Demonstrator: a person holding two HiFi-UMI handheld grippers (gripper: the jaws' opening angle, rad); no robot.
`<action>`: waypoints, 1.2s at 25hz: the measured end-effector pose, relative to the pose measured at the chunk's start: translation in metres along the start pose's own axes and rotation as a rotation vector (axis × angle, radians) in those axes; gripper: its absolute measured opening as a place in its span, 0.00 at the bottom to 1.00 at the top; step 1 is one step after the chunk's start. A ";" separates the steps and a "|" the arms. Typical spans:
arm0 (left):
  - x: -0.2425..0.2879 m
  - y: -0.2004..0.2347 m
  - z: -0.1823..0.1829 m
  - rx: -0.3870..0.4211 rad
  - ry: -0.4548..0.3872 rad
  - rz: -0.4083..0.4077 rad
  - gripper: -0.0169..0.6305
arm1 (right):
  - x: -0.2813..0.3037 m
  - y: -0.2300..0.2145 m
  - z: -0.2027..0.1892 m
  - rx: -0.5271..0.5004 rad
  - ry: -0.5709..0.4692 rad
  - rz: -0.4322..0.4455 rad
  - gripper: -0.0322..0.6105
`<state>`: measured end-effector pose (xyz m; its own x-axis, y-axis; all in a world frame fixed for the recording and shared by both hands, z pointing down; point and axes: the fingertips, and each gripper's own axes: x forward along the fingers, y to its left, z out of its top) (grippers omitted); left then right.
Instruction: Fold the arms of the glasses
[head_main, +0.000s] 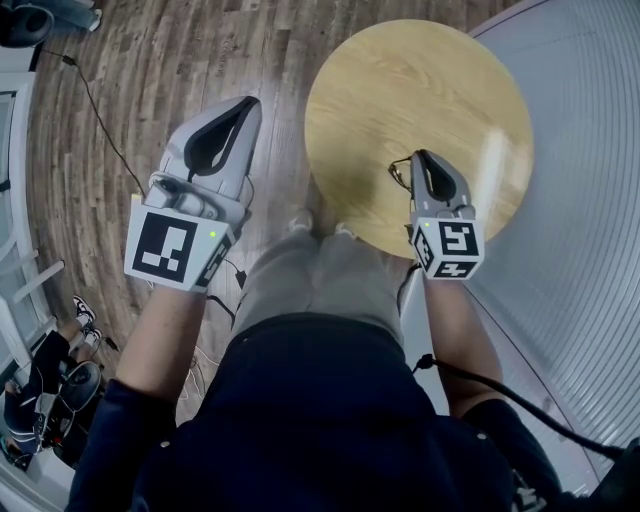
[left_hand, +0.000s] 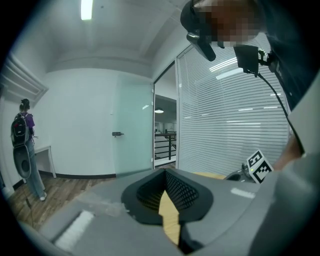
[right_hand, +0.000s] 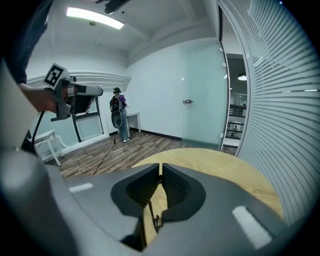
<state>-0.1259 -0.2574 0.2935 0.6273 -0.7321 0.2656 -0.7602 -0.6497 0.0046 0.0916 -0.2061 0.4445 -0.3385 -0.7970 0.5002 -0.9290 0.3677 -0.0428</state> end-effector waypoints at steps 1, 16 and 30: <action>0.000 -0.002 0.000 0.002 -0.002 -0.004 0.03 | -0.001 0.000 -0.001 0.000 -0.001 -0.001 0.09; 0.002 -0.016 -0.001 0.019 -0.001 -0.031 0.03 | -0.016 -0.009 -0.013 0.016 -0.002 -0.039 0.09; 0.001 -0.037 0.006 0.043 -0.014 -0.055 0.03 | -0.031 -0.015 -0.020 0.024 0.005 -0.052 0.09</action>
<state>-0.0961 -0.2355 0.2880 0.6702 -0.6978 0.2528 -0.7168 -0.6968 -0.0230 0.1189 -0.1771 0.4471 -0.2886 -0.8123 0.5068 -0.9488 0.3138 -0.0372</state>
